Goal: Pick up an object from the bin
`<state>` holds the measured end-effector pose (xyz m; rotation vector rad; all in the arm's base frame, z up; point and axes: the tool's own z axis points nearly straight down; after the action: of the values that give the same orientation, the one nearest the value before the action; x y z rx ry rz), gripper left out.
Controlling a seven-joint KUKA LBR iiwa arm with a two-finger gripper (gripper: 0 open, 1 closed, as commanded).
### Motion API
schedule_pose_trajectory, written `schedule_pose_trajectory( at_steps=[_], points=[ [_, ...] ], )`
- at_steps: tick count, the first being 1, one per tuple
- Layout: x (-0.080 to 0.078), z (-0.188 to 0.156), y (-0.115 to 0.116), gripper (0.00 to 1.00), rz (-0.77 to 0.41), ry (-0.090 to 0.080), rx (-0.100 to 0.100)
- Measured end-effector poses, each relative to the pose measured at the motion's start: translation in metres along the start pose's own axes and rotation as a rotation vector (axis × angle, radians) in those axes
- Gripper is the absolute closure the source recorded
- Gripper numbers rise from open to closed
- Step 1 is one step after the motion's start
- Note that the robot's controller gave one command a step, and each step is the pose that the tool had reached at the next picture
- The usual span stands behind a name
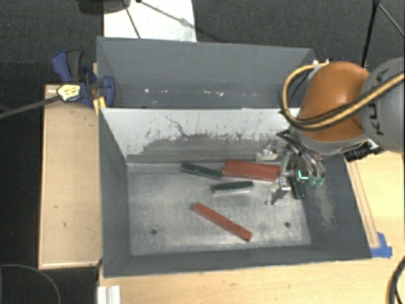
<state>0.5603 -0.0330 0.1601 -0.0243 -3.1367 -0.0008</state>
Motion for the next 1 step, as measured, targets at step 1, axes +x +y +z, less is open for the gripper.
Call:
schedule_pose_trajectory(
  at_steps=[1],
  points=[
    [-0.0010,-0.0028,0.0000,0.00,0.000,-0.005,0.000]
  ],
)
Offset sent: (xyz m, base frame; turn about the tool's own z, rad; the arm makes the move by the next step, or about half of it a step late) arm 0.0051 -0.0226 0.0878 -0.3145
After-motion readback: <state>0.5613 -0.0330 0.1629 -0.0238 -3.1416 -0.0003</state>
